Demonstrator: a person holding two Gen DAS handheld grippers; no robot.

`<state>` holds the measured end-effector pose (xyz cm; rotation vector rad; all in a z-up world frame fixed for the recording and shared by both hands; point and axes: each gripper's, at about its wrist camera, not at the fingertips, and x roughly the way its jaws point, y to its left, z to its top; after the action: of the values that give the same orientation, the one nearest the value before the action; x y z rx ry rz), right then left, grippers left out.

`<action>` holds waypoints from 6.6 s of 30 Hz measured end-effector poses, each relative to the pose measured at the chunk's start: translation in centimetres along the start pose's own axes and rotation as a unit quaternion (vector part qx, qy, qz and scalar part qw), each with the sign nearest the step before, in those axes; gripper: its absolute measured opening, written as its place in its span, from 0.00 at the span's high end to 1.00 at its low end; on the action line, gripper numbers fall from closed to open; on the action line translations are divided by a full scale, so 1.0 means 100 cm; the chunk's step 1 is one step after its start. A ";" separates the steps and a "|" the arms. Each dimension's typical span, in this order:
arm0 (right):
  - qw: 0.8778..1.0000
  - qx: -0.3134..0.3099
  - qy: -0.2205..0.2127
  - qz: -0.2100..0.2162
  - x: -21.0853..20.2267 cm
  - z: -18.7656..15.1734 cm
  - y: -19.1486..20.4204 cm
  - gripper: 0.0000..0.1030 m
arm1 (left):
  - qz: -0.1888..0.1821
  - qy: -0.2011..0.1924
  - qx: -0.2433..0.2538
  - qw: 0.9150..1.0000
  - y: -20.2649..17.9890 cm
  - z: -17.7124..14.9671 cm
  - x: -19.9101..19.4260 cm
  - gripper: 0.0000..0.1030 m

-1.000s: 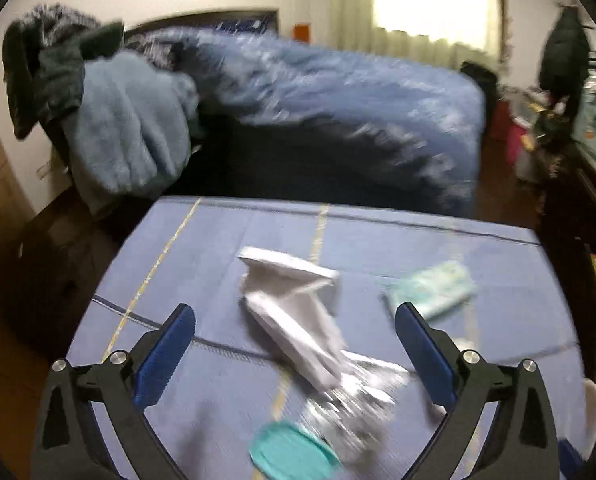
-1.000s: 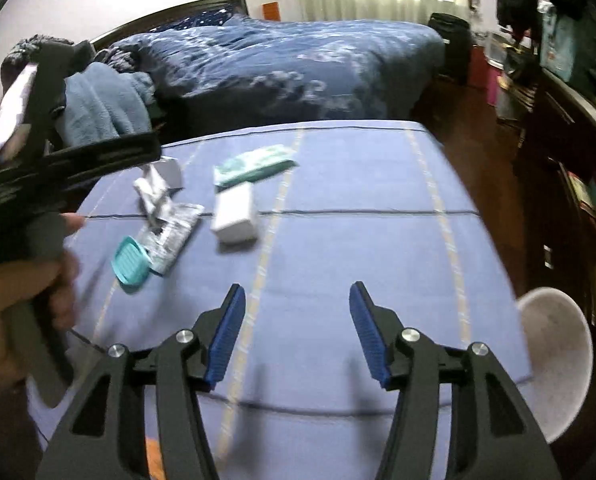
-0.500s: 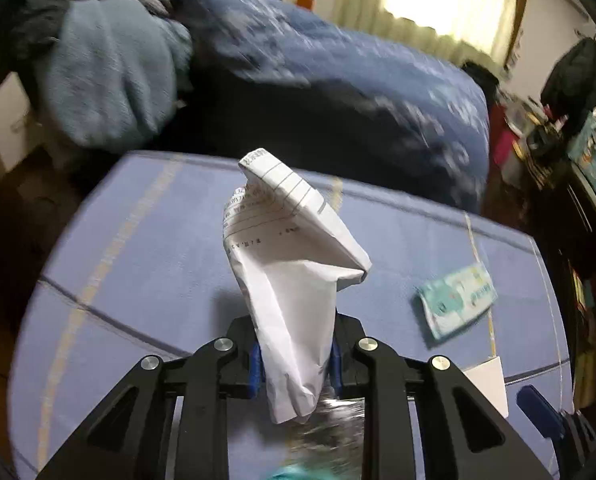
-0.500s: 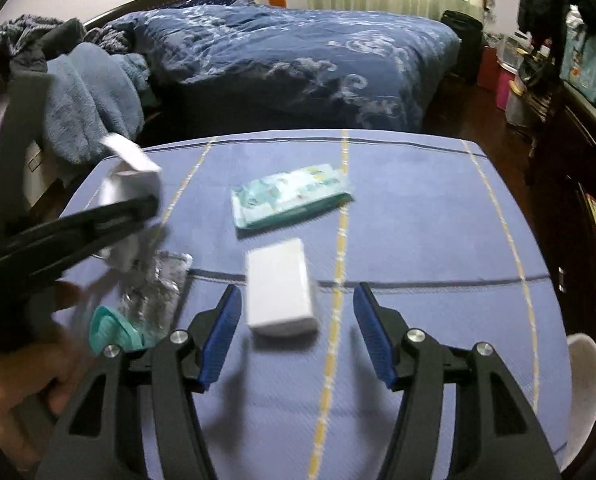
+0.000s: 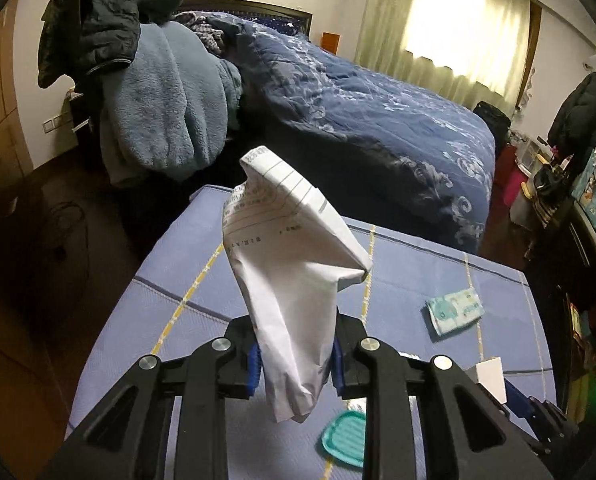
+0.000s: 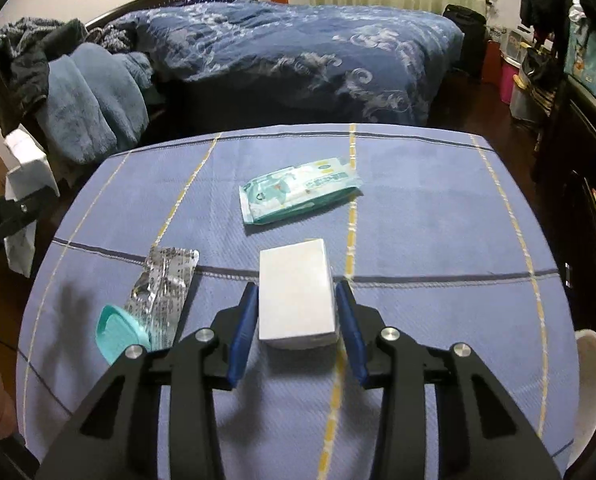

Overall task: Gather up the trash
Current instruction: 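Carry paper and box over the white wastebasket and open both grippers, then grasp the teal soap dish with left gripper while right grasps the silver blister pack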

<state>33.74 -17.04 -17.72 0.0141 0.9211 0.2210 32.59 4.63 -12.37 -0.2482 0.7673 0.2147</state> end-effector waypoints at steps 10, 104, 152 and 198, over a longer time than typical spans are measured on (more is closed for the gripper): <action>0.999 0.021 -0.025 -0.009 -0.051 -0.037 -0.032 0.61 | -0.033 -0.006 0.060 0.998 -0.052 -0.027 -0.038 0.72; 0.940 0.263 -0.050 -0.213 -0.151 -0.185 -0.331 0.61 | -0.266 0.115 0.373 0.881 -0.426 -0.197 -0.047 0.66; 0.999 -0.016 -0.034 -0.030 -0.095 -0.085 -0.082 0.32 | 0.038 0.058 0.077 0.995 -0.058 -0.082 0.029 0.07; 0.997 -0.045 0.068 -0.013 0.036 -0.005 0.114 0.45 | 0.001 -0.003 -0.028 1.000 0.095 -0.065 -0.039 0.47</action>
<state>33.36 -5.22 -19.65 -0.0970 1.0457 0.2412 22.91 11.29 -15.48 -0.2996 0.7558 0.2394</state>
